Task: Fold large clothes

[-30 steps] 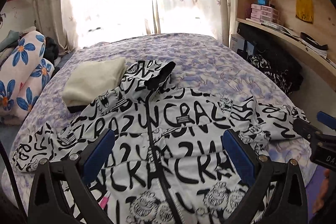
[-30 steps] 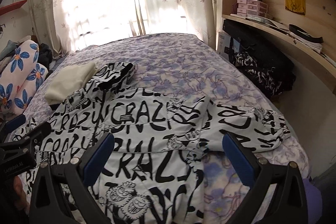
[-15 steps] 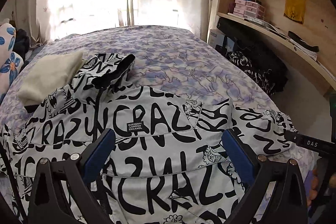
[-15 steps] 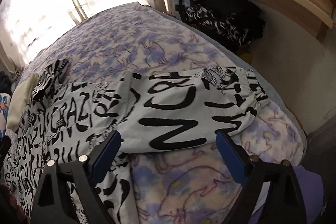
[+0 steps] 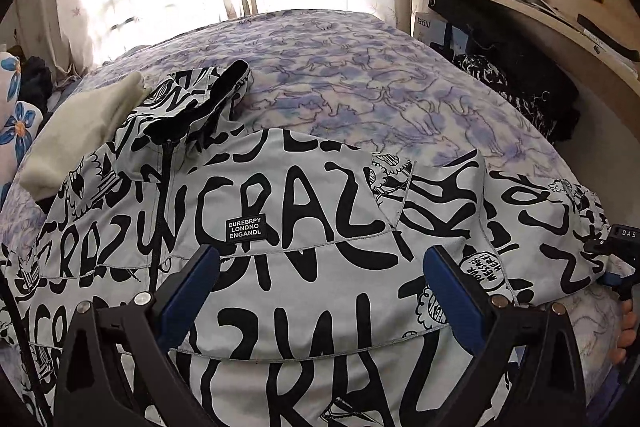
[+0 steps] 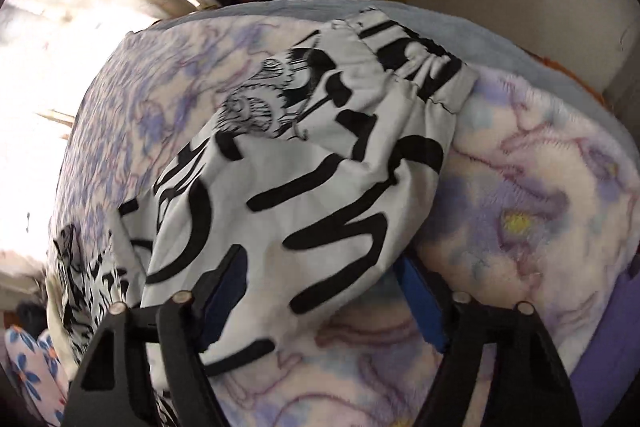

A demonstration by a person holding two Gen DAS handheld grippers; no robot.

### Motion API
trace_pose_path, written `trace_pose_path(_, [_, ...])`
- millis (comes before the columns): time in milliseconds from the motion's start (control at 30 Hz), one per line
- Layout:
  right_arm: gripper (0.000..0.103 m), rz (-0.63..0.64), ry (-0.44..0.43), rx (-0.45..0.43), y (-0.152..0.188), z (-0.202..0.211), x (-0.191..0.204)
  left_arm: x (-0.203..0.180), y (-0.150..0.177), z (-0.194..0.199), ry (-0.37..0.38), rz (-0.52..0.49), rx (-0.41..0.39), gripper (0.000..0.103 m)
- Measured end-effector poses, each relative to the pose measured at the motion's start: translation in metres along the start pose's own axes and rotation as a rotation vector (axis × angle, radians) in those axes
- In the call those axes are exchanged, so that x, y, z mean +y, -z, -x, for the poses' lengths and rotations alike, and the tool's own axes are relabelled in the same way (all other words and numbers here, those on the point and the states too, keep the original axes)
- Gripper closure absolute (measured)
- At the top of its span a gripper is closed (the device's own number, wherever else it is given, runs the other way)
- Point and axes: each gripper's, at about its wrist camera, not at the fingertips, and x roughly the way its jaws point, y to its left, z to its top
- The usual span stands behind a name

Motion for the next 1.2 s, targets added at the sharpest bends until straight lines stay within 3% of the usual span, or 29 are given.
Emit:
trace_pose_path(67, [0.056,-0.038,0.006,-0.019,-0.005,-0.004,-0.006,0.0,0.001,-0.004,0.011,0.007,0.014,0.002])
trace_pose_path(133, [0.086,-0.04,0.022,-0.048,-0.009,-0.002,-0.008,0.001,0.004,-0.007,0.019,0.006,0.022,0.002])
trace_pose_path(200, [0.097,-0.025,-0.004,-0.092,-0.01,0.007,-0.006,0.004,0.007,-0.006,0.014,0.006,0.025,0.002])
trace_pose_path(267, [0.098,0.027,-0.041,-0.191,-0.008,0.028,0.006,0.01,0.01,-0.004,0.009,0.012,0.024,0.002])
trace_pose_path(400, [0.099,0.275,-0.129,-0.395,0.014,0.087,0.065,0.028,0.013,0.002,0.012,0.049,0.028,0.002])
trace_pose_path(567, [0.099,0.599,-0.335,-0.477,0.068,0.137,0.161,0.058,0.017,0.019,-0.003,0.091,0.003,0.002])
trace_pose_path(633, [0.099,0.715,-0.402,-0.458,0.1,0.142,0.196,0.071,0.019,0.027,-0.006,0.104,-0.011,0.002])
trace_pose_path(767, [0.099,0.903,-0.501,-0.336,0.165,0.123,0.252,0.105,0.028,0.04,-0.024,0.141,-0.028,0.002])
trace_pose_path(900, [0.099,1.079,-0.459,-0.252,0.231,0.075,0.278,0.138,0.045,0.039,-0.023,0.17,0.002,0.002])
trace_pose_path(1067, [0.097,1.186,-0.396,-0.075,0.294,0.023,0.258,0.164,0.071,0.027,0.028,0.182,0.051,0.002])
trace_pose_path(1200, [0.092,1.118,-0.422,0.032,0.301,0.013,0.239,0.17,0.08,0.018,0.112,0.222,0.09,0.002])
